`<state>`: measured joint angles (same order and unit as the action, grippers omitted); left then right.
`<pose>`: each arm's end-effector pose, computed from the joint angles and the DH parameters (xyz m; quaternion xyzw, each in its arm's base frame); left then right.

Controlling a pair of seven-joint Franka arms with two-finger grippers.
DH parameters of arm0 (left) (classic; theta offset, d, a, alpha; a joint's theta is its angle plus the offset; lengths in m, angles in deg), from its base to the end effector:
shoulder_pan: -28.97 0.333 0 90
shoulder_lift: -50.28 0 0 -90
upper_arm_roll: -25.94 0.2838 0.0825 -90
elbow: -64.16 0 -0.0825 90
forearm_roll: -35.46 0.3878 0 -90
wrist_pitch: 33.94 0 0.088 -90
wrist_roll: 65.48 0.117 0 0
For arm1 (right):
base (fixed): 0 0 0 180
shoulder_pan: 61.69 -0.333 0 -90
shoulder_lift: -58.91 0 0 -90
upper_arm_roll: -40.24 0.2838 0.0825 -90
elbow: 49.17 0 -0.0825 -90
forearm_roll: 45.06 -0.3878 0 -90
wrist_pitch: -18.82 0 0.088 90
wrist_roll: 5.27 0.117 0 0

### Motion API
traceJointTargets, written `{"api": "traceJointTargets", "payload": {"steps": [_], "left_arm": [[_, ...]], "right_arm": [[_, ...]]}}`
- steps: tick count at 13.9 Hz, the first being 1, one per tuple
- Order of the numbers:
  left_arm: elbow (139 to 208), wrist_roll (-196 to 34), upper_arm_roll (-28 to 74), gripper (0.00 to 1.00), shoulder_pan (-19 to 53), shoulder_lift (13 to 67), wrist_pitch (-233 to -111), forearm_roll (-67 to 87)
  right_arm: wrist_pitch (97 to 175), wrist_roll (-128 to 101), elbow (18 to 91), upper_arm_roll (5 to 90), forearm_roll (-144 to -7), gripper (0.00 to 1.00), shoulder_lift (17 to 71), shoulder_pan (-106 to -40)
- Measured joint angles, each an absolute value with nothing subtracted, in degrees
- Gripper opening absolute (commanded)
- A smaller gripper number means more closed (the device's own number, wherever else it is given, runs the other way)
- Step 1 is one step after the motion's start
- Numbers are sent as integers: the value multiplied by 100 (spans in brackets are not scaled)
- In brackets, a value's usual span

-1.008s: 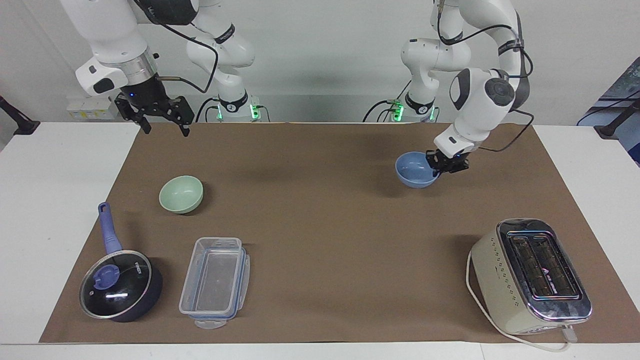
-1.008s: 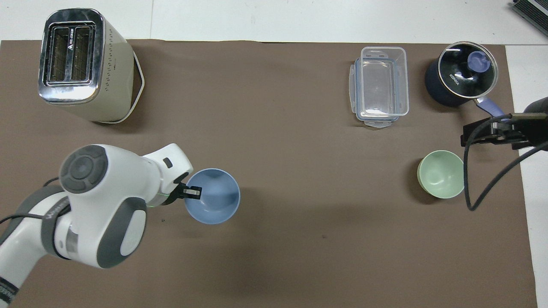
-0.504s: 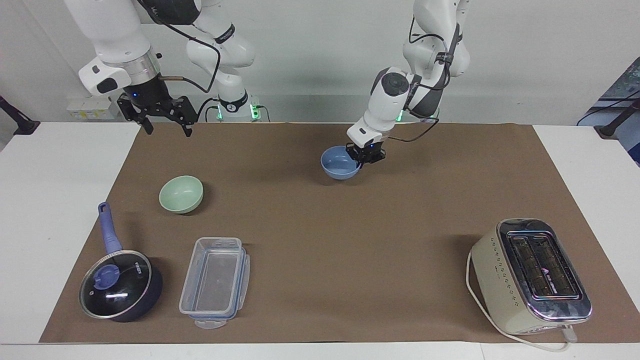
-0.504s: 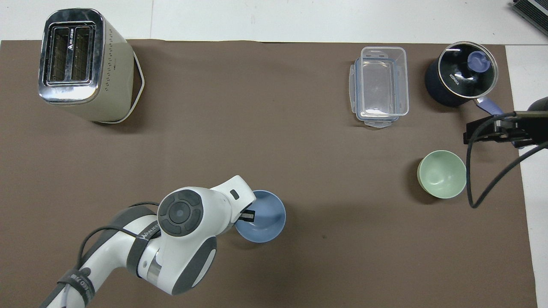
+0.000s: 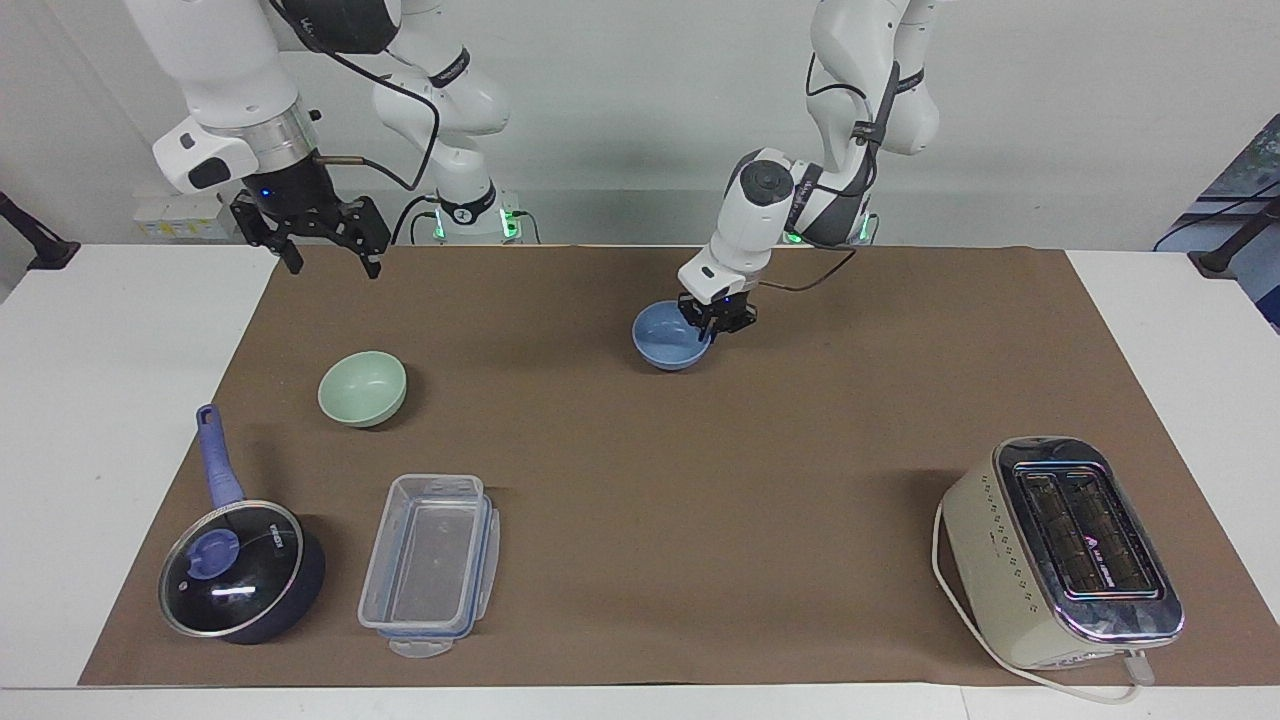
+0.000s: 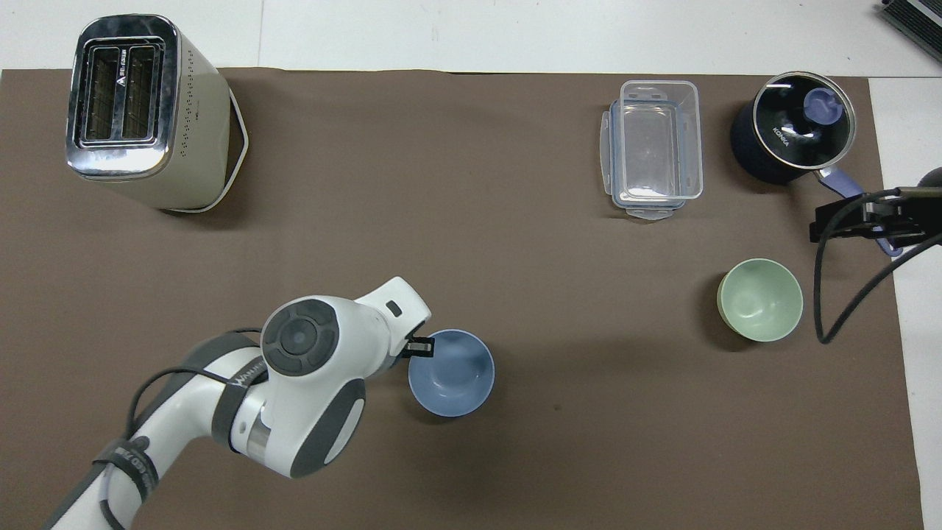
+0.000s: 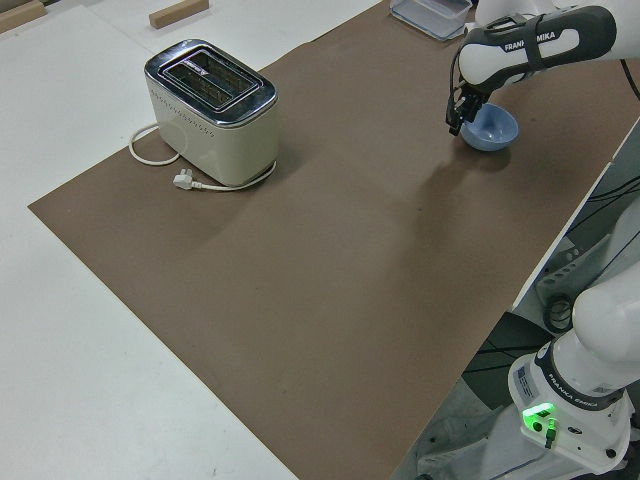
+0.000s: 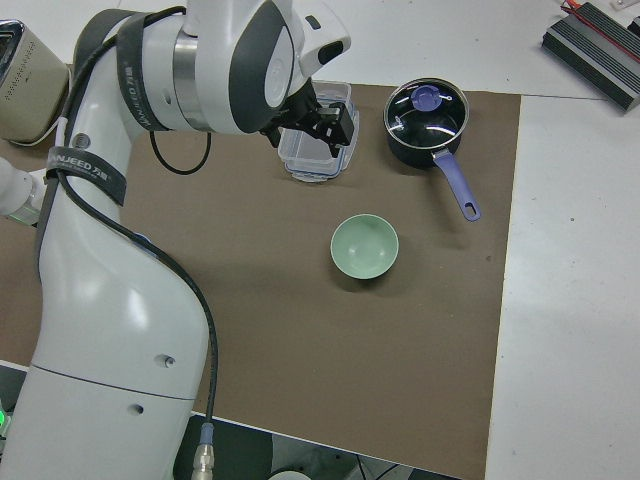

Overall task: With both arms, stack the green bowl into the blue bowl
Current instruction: 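Release the blue bowl with the left gripper while the right gripper grasps the green bowl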

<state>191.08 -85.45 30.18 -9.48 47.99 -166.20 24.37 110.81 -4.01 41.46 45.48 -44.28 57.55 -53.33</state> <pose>0.4443 -0.3084 0.3203 0.9952 -0.0608 -0.0090 0.0760 0.5667 -0.0330 0.5668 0.9993 -0.0380 0.0000 0.0057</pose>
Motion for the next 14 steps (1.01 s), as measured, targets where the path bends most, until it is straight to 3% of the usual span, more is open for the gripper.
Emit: {"api": "traceJointTargets", "payload": {"steps": [3, 9, 14], "left_arm": [[18546, -8132, 3050, 100, -151, 4806, -16081, 2456], [17368, -6525, 3087, 100, 1348, 4830, -14525, 2687], [16170, -5337, 3102, 100, 2363, 4875, -13004, 3199]], "right_arm": [[11687, -1130, 4770, 4538, -4432, 100, 5712, -4842], [13966, -1974, 6785, 4528, -4442, 100, 5509, -4341], [14716, -2156, 7311, 4527, -4442, 100, 5059, -4278]]}}
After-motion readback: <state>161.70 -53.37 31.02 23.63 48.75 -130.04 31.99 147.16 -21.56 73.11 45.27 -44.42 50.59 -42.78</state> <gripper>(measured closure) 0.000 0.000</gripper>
